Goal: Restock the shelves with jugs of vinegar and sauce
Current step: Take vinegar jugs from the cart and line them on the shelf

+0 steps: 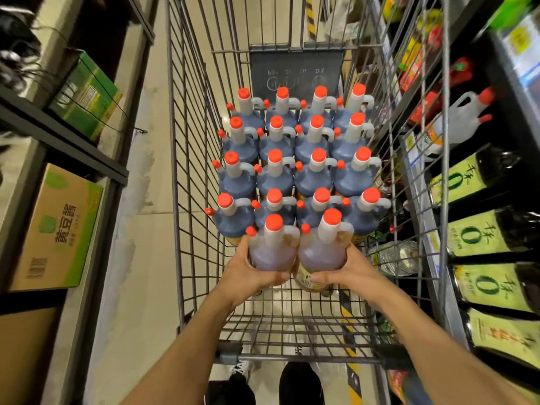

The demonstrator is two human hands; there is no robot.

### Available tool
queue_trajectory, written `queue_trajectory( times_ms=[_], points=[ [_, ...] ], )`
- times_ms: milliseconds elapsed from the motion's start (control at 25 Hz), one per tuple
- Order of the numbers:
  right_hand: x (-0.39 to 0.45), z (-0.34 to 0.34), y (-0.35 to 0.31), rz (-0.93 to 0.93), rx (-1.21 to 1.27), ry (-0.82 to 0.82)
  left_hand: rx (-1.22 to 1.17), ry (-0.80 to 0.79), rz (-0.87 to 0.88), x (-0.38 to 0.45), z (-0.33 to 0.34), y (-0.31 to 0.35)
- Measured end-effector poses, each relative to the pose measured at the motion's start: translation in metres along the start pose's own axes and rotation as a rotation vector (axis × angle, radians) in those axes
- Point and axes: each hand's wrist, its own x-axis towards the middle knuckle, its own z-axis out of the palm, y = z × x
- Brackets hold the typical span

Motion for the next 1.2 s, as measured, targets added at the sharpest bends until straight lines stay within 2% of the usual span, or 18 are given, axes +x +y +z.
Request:
queue_trajectory(
  times_ms=[320, 560, 760, 880, 1080, 1200],
  points=[
    [-0.088, 0.02, -0.099, -0.221, 0.291, 0.21, -0.266, -0.059, 0.209, -0.062, -0.004, 0.112],
    [-0.198, 0.059, -0.187, -0.46, 0.4, 0.414, -0.295, -0.194, 0.406, -0.132, -0.019, 0.216],
    [-0.289, 0.091, -0.231, -0.585, 0.501, 0.691, -0.182, -0.428, 0.548, -0.19, -0.021, 0.288],
    [-0.338, 0.092, -0.239, -0.662, 0.541, 0.828, -0.11, -0.585, 0.639, -0.212, 0.0, 0.321],
    [-0.405, 0.077, -0.236, -0.707, 0.58, 1.054, -0.058, -0.787, 0.646, -0.245, 0.059, 0.353],
    [-0.436, 0.056, -0.229, -0.723, 0.552, 1.126, -0.036, -0.925, 0.62, -0.258, 0.101, 0.367]
  ],
)
